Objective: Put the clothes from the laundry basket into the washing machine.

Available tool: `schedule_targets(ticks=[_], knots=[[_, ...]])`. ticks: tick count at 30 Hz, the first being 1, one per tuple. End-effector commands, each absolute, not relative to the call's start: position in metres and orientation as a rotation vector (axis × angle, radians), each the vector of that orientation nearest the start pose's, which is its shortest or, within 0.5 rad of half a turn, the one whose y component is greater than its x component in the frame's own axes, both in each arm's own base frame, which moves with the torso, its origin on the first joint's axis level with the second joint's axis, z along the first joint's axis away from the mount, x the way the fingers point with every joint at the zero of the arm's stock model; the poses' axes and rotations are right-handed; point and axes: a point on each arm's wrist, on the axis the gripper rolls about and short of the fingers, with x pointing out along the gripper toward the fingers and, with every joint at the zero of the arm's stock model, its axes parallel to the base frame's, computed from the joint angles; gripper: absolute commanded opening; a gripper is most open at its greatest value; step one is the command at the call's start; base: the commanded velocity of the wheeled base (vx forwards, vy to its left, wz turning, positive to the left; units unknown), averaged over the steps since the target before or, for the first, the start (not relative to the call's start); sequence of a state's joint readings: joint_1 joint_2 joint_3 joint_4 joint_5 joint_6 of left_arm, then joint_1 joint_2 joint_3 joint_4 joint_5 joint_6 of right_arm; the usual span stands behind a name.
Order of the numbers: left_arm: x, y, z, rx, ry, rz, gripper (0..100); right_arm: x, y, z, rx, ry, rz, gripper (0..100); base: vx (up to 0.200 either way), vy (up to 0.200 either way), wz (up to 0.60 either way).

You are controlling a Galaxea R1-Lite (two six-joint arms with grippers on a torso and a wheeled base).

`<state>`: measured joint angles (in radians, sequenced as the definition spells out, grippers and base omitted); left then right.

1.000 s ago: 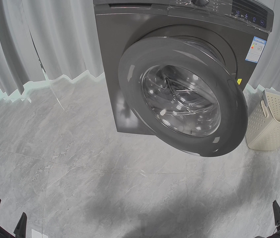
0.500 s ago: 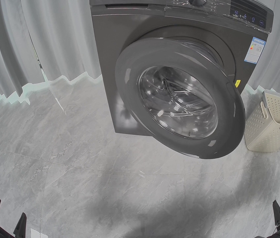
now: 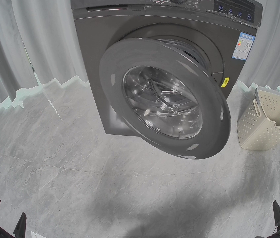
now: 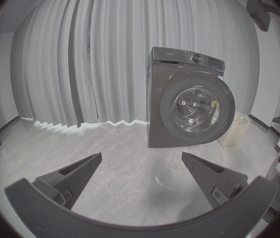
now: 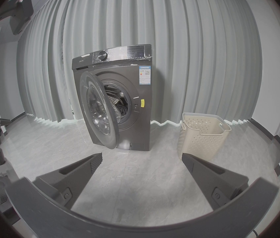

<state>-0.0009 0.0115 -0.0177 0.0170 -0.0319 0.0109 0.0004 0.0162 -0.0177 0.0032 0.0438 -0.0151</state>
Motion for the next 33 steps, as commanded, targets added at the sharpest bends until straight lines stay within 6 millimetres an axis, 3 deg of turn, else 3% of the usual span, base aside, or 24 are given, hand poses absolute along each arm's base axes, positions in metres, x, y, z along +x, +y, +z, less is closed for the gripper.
schedule_targets(ticks=[1, 6, 12, 14, 15, 16, 17, 18, 23, 24, 27, 28, 29, 30, 33], knots=[[-0.023, -0.001, 0.076, 0.011, 0.014, -0.032, 100, -0.023, 0.001, 0.076, -0.014, 0.003, 0.043, 100, 0.0, 0.0, 0.0], [-0.023, -0.001, 0.076, 0.009, 0.014, -0.032, 100, -0.023, 0.001, 0.076, -0.018, 0.003, 0.038, 100, 0.0, 0.0, 0.0], [-0.023, -0.001, 0.075, 0.006, 0.012, -0.032, 100, -0.023, 0.001, 0.077, -0.023, -0.008, 0.043, 100, 0.0, -0.2, 0.0], [-0.023, -0.001, 0.076, 0.004, 0.014, -0.032, 100, -0.029, 0.001, 0.099, -0.012, -0.112, 0.053, 100, 0.0, -0.2, 0.0], [-0.023, -0.001, 0.076, 0.004, 0.014, -0.032, 100, -0.037, 0.001, 0.122, 0.006, -0.193, 0.059, 100, 0.0, -0.2, 0.0], [-0.023, -0.001, 0.076, 0.004, 0.014, -0.032, 100, -0.038, 0.001, 0.125, 0.011, -0.202, 0.061, 100, 0.0, 0.0, 0.0], [-0.023, -0.001, 0.076, 0.009, 0.014, -0.032, 100, -0.043, 0.0, 0.158, 0.052, -0.237, 0.097, 100, 0.0, 0.0, 0.0], [-0.023, -0.001, 0.076, 0.009, 0.014, -0.032, 100, -0.043, 0.0, 0.16, 0.054, -0.234, 0.101, 100, 0.0, 0.0, 0.0], [-0.023, -0.001, 0.075, 0.011, 0.012, -0.031, 100, -0.005, 0.004, 0.156, 0.019, 0.059, 0.302, 100, 0.0, 0.0, 0.0], [-0.023, -0.001, 0.075, 0.011, 0.012, -0.031, 100, 0.012, 0.008, 0.159, 0.005, 0.128, 0.38, 100, 0.0, 0.0, 0.0], [-0.023, -0.001, 0.075, 0.011, 0.012, -0.031, 100, 0.038, 0.013, 0.164, -0.028, 0.165, 0.512, 100, 0.0, 0.0, 0.0], [-0.023, -0.001, 0.075, 0.011, 0.012, -0.031, 100, 0.055, 0.017, 0.168, -0.05, 0.188, 0.561, 100, 0.0, 0.0, 0.0], [-0.023, -0.001, 0.075, 0.011, 0.012, -0.031, 100, 0.055, 0.017, 0.168, -0.05, 0.188, 0.561, 100, 0.0, 0.0, 0.0], [-0.023, -0.001, 0.075, 0.011, 0.012, -0.031, 100, 0.079, 0.025, 0.174, -0.067, 0.206, 0.601, 100, 0.0, 0.0, 0.0], [-0.023, -0.001, 0.075, 0.011, 0.012, -0.031, 100, 0.105, 0.038, 0.182, -0.055, 0.209, 0.666, 100, 0.0, 0.0, 0.0]])
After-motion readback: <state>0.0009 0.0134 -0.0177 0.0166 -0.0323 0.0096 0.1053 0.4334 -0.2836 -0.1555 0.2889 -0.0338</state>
